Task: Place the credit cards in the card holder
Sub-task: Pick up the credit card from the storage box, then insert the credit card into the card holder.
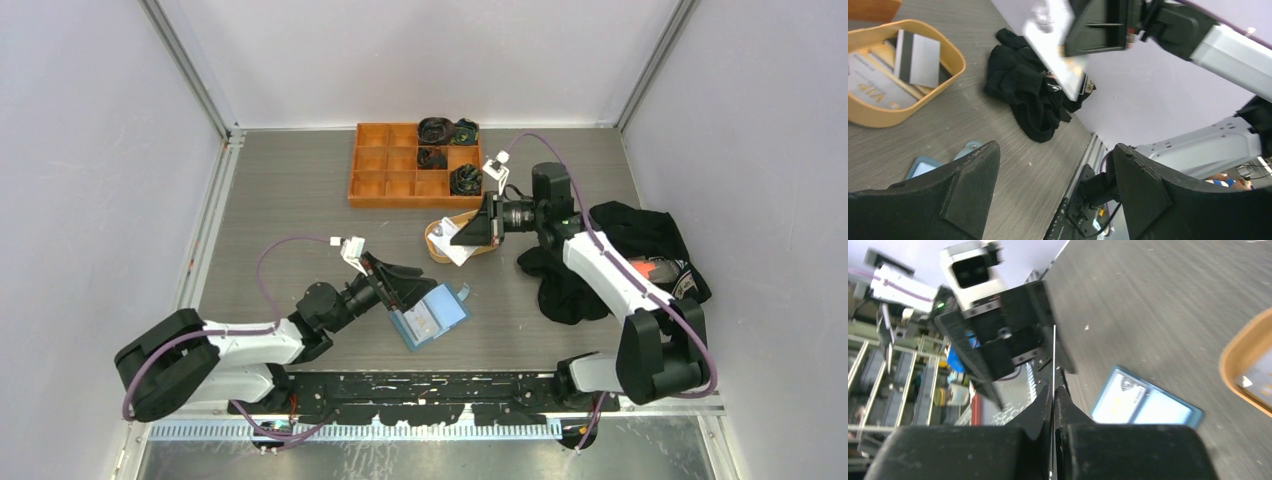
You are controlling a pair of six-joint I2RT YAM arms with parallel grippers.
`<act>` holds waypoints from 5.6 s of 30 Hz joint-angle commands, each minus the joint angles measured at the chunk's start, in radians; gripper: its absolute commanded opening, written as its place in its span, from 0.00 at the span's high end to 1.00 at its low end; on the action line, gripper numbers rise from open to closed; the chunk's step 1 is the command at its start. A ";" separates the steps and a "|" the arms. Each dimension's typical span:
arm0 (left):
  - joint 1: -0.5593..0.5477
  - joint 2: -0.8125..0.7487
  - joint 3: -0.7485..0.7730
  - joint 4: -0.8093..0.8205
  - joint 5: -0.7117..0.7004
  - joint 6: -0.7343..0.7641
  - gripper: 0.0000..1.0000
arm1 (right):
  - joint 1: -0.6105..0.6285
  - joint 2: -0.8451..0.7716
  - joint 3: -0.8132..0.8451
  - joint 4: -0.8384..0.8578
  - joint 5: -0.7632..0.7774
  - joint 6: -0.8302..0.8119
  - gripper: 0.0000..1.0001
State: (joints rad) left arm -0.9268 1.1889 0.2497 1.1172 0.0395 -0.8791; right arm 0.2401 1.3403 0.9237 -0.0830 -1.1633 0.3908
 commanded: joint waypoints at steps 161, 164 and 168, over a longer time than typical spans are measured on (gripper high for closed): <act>0.003 -0.274 -0.144 -0.294 -0.029 -0.053 1.00 | 0.255 -0.016 -0.033 -0.831 0.442 -1.778 0.04; 0.005 -0.303 -0.145 -0.321 -0.032 -0.056 1.00 | 0.258 -0.006 -0.035 -0.827 0.463 -1.779 0.04; 0.006 -0.330 -0.148 -0.338 -0.076 -0.059 1.00 | 0.258 0.001 -0.035 -0.827 0.468 -1.773 0.04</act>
State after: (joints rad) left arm -0.9272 0.8894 0.0971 0.7612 0.0154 -0.9363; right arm 0.4919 1.3399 0.8841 -0.9291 -0.6987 -1.3842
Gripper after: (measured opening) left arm 0.009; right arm 0.960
